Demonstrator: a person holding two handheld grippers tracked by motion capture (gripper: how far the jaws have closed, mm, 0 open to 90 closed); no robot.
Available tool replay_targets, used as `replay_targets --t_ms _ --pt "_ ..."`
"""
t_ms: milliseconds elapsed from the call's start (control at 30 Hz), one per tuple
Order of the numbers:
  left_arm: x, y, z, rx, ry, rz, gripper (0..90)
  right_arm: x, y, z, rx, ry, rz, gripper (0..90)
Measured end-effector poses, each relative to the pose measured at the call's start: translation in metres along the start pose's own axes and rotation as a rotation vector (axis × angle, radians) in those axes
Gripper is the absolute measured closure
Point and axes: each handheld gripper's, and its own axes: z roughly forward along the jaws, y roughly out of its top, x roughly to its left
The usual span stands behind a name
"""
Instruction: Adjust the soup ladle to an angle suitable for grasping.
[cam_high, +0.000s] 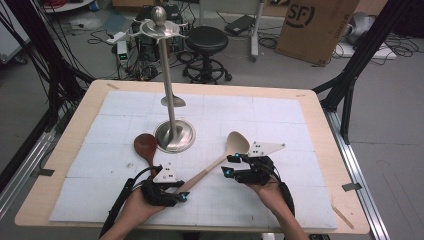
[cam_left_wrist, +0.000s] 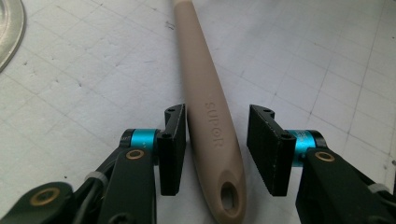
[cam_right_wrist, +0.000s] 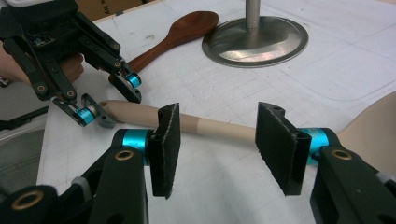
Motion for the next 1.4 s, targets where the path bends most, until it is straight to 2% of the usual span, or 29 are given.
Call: replay_targets --t_ms 67,133,300,567,767,1033,1067,1400 --pt "-0.001 0.000 0.000 0.002 0.014 0.013 60.0 0.000 0.000 0.000 0.001 -0.001 -0.003 49.7" --pt "-0.001 0.000 0.000 0.003 0.024 0.008 62.1 0.001 0.000 0.001 0.002 -0.001 -0.007 49.5" --pt "0.001 0.001 0.000 0.002 0.014 -0.010 64.5 0.001 0.000 0.001 0.004 -0.005 -0.014 48.8" --pt "0.005 0.002 -0.003 0.005 -0.007 -0.027 65.2 0.003 0.000 0.005 0.024 0.012 -0.034 46.5" --pt "0.007 0.003 -0.009 -0.018 -0.027 -0.034 65.6 0.006 0.001 0.008 0.035 0.019 -0.052 45.8" --pt "0.006 0.006 -0.017 -0.042 -0.060 -0.014 66.0 0.009 0.002 0.012 0.053 0.032 -0.082 44.1" --pt "0.005 0.006 -0.017 -0.050 -0.067 -0.021 66.0 0.010 0.002 0.012 0.054 0.032 -0.091 43.7" --pt "-0.001 0.009 -0.020 -0.064 -0.097 -0.003 66.3 0.013 0.002 0.019 0.081 0.051 -0.132 41.2"
